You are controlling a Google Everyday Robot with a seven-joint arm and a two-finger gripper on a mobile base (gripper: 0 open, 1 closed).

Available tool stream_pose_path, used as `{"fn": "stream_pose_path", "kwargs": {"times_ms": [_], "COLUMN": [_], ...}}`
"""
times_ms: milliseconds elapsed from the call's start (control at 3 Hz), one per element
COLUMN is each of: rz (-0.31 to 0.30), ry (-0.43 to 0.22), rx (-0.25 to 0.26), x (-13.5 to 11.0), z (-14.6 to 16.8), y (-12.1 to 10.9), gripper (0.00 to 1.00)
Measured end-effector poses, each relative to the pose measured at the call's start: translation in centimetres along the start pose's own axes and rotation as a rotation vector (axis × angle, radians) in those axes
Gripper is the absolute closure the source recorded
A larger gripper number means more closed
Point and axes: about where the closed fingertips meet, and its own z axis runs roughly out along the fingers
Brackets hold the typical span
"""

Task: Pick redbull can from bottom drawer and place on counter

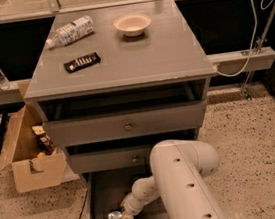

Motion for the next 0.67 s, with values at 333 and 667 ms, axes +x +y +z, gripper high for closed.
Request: {"fn": "stream_pose_path", "kwargs": {"times_ms": [333,667], "rz": [0.002,0.002], "ry": [0.011,0.011], "rx": [0.009,0.009], "x": [0.24,0.23], "z": [-0.1,-0.13], "y": [-0.34,-0.34], "gripper": [0.72,0.97]}}
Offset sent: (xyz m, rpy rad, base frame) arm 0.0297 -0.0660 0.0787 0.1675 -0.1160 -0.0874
